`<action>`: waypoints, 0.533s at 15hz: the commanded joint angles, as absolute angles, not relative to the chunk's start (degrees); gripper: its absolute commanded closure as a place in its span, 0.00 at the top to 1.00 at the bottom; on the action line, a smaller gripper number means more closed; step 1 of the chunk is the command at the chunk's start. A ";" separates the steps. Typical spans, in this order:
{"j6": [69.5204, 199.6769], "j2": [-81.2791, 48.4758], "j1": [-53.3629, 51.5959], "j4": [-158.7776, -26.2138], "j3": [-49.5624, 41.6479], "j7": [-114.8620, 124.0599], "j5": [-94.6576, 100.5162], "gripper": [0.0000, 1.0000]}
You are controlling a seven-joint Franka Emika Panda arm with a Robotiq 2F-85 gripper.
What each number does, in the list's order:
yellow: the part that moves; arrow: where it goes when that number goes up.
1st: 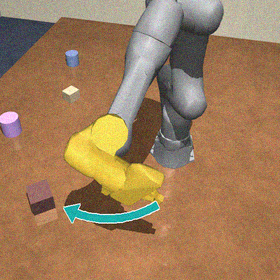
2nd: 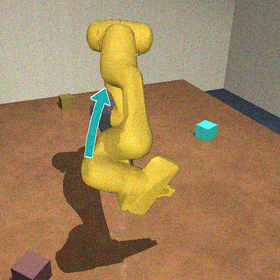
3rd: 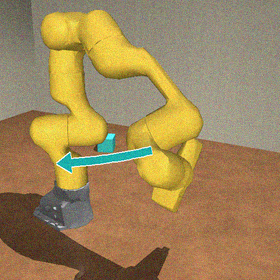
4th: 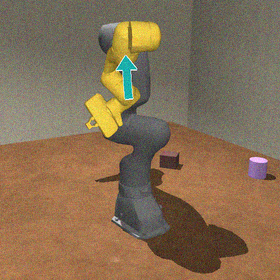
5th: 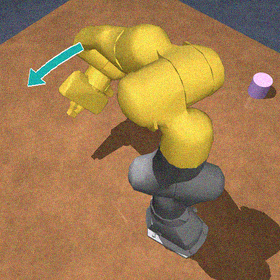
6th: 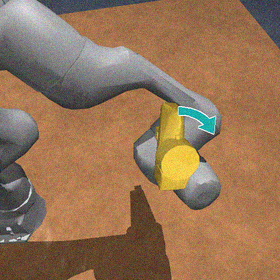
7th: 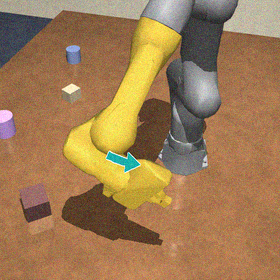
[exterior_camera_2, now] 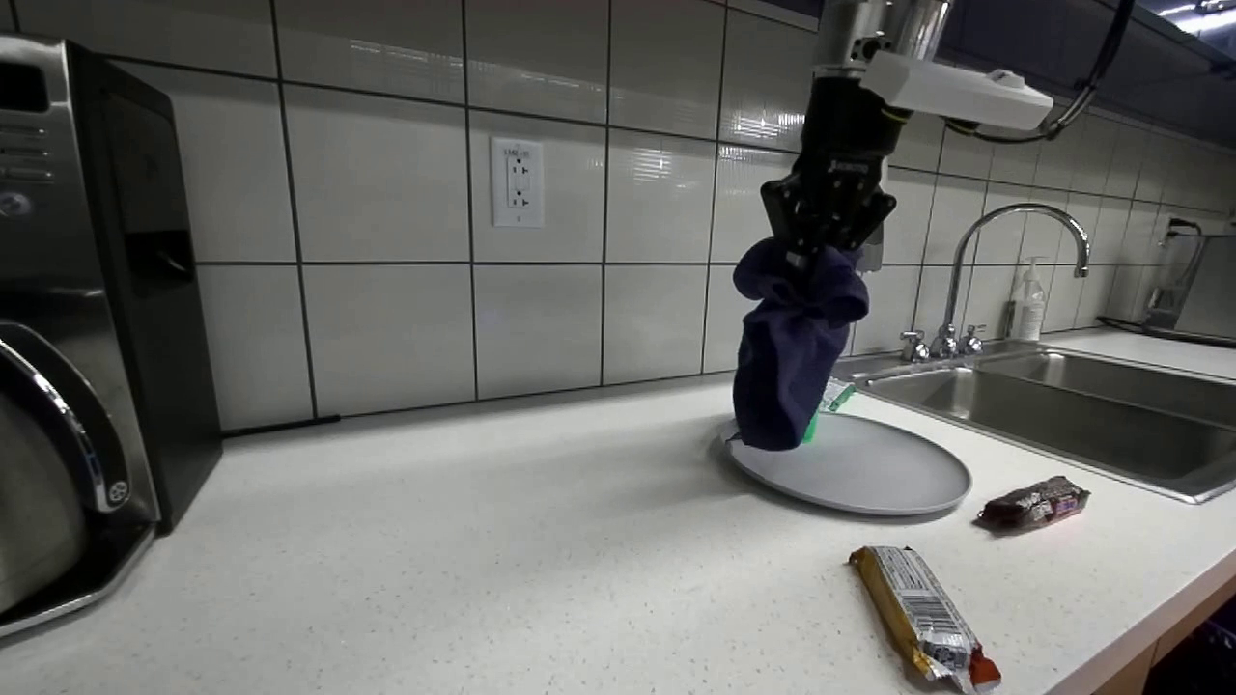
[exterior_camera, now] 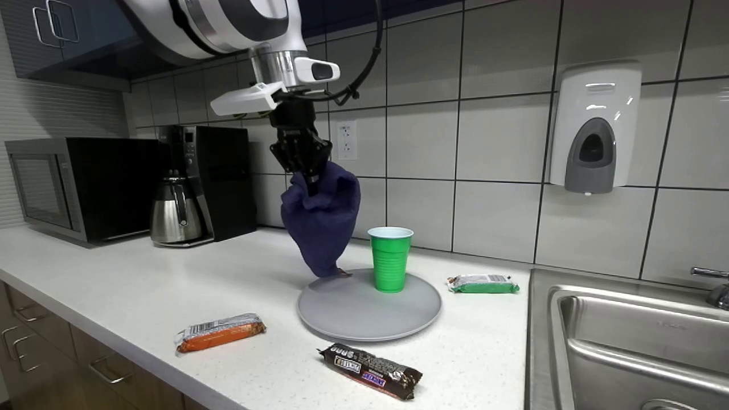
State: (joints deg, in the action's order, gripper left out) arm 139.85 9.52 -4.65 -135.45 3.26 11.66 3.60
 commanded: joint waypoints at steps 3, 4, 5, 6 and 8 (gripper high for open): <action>136.16 10.50 -6.35 -132.07 5.74 9.83 1.61 0.03; 136.03 10.46 -6.86 -131.93 6.18 9.80 1.50 0.03; 135.95 10.37 -7.29 -131.86 6.56 9.79 1.37 0.03; 135.89 10.19 -7.80 -131.97 7.05 9.80 1.10 0.03; 135.78 9.92 -8.86 -132.05 7.87 9.60 0.14 0.03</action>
